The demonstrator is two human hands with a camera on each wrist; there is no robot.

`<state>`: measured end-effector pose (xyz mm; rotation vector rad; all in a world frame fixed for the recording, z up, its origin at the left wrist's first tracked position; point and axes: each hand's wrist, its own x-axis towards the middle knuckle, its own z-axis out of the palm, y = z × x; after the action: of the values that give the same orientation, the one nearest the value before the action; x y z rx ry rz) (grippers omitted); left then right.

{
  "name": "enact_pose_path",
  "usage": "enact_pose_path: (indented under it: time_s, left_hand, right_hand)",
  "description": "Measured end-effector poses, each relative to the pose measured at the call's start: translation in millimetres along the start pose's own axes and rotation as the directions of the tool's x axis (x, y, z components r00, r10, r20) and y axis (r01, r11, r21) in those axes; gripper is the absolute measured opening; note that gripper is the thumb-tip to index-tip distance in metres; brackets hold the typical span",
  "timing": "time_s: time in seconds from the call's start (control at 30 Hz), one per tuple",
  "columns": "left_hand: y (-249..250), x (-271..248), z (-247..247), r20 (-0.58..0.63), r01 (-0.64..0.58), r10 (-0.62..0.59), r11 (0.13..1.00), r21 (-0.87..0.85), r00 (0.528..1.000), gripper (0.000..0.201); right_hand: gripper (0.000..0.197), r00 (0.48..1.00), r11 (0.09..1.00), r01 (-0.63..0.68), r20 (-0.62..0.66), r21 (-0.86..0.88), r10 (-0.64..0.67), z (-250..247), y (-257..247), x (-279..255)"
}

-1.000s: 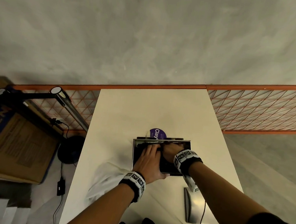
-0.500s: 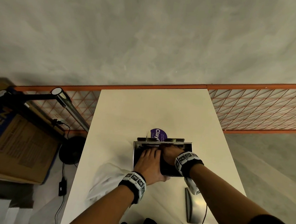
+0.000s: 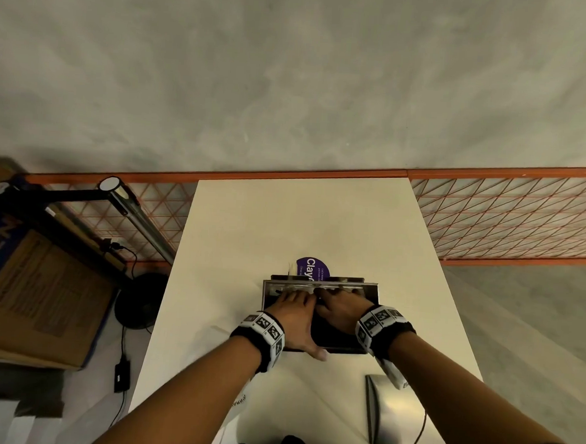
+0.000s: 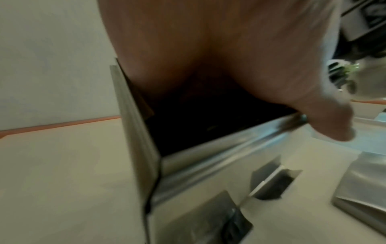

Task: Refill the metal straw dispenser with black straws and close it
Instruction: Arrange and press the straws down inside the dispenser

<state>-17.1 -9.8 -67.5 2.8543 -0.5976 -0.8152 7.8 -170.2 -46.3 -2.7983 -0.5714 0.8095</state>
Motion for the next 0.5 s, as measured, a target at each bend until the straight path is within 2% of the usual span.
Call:
enact_pose_path:
  time_s: [0.07,0.17,0.27,0.37,0.5]
  left_hand:
    - [-2.9,3.9,-7.0,0.03,0.001,-0.001,1.0,-0.014,1.0,0.132]
    - [-4.6,7.6,-17.9,0.059,-0.006,0.009,0.999,-0.044,0.998,0.125]
    - [-4.3,7.7,-25.0,0.052,-0.03,0.032,0.998,-0.047,0.998,0.121]
    - [-4.3,7.6,-27.4,0.012,-0.048,0.049,0.997,-0.058,0.999,0.113]
    - [-5.7,5.6,-21.2,-0.019,-0.037,0.036,0.997,-0.063,0.999,0.11]
  right_hand:
    - [0.064,1.0,0.999,0.004,0.015,-0.034,-0.003,-0.8,5.8,-1.1]
    - [0.094,0.995,0.998,0.024,0.095,-0.054,-0.019,-7.2,14.1,-6.9]
    - [0.112,0.986,0.995,0.04,0.165,-0.089,-0.025,-15.5,17.1,-10.8]
    - [0.119,0.982,0.991,0.057,0.187,-0.118,-0.034,-17.6,16.1,-8.4]
    - [0.114,0.977,0.976,0.113,0.199,-0.185,-0.076,-23.8,13.9,-10.0]
